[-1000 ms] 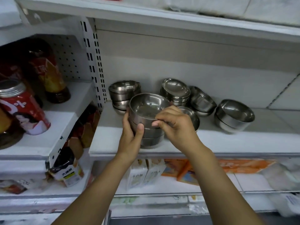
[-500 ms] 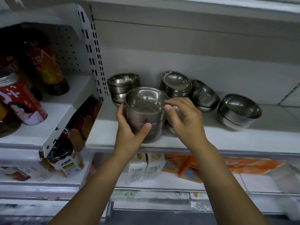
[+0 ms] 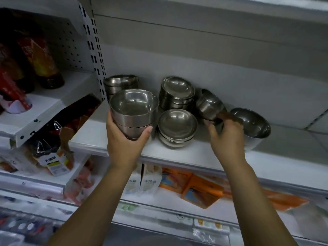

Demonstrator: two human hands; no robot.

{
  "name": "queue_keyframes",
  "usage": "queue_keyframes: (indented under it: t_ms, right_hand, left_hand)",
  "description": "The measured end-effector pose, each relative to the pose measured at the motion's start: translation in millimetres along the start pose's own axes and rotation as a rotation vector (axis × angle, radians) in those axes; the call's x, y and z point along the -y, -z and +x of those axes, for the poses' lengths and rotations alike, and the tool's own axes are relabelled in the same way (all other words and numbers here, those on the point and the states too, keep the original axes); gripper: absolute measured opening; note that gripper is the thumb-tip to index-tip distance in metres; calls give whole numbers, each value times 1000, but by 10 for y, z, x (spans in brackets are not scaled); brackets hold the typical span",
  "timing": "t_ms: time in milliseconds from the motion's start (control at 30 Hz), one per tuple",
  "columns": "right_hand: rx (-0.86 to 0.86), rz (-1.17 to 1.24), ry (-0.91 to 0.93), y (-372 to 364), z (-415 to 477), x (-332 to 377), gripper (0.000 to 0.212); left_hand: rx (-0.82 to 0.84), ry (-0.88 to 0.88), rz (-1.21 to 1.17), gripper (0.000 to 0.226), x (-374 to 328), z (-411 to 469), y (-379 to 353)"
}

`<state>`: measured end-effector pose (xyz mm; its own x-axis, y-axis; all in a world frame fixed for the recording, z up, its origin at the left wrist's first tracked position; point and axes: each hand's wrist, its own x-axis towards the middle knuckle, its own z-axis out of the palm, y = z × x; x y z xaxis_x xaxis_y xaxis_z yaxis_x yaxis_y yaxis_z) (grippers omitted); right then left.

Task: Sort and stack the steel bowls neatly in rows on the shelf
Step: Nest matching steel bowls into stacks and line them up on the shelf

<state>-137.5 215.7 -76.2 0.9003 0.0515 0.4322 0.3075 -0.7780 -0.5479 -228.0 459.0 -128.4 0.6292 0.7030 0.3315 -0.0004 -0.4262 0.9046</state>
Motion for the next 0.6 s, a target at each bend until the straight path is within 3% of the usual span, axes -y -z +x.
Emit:
queue_keyframes:
  t_ms: [200,600]
  right_hand:
    - [58,-175,29,95,108,-261,37]
    - [18,-17,-43,230,100,-538,14]
  left_hand:
    - [-67,-33,198,130,-30,-37,-99]
    - [-106,-23,230,129,-19,-80,-139]
